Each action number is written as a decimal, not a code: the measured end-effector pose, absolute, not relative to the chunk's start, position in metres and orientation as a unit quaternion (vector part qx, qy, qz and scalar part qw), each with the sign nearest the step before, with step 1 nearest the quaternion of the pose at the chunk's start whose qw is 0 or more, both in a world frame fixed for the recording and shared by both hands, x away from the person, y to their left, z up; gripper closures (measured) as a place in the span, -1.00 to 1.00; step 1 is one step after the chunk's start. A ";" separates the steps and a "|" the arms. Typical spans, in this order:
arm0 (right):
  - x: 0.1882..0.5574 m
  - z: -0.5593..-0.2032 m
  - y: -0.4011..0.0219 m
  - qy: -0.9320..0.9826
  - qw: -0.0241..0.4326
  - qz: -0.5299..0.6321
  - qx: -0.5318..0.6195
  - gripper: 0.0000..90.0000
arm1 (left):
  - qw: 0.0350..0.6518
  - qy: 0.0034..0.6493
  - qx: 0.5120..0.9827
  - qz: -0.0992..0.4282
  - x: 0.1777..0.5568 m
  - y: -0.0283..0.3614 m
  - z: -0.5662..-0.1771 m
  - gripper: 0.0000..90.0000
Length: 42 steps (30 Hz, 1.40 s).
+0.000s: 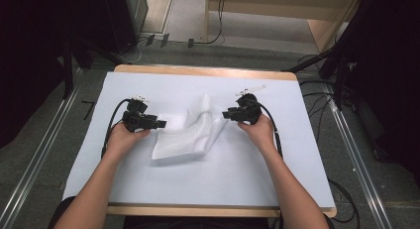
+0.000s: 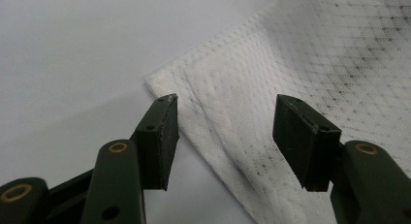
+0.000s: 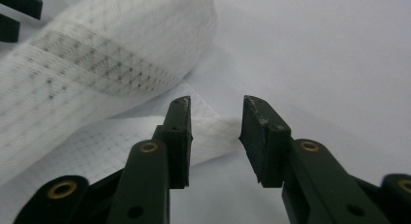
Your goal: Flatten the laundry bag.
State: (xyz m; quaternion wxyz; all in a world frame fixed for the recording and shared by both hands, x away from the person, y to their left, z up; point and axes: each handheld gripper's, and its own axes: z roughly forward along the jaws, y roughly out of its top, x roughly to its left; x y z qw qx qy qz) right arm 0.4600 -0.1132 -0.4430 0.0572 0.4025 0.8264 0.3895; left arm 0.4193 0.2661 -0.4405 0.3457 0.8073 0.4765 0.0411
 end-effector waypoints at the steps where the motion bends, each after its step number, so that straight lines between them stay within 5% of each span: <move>1: 0.461 -0.445 -0.112 0.829 0.058 0.385 0.402 0.36 | 0.352 0.478 0.804 0.039 0.421 0.266 -0.443 -0.03; 10: 0.464 -0.465 -0.102 0.836 0.053 0.366 0.405 0.23 | 0.338 0.475 0.812 0.043 0.423 0.260 -0.450 0.00; 22: 0.457 -0.466 -0.100 0.847 0.074 0.351 0.393 0.97 | 0.314 0.464 0.826 0.054 0.419 0.251 -0.448 0.54; 29: 0.458 -0.466 -0.099 0.849 0.072 0.346 0.393 1.00 | 0.323 0.468 0.822 0.043 0.418 0.250 -0.446 0.97; 42: 0.469 -0.457 -0.123 0.829 0.096 0.349 0.426 1.00 | 0.356 0.495 0.790 0.060 0.440 0.265 -0.433 0.98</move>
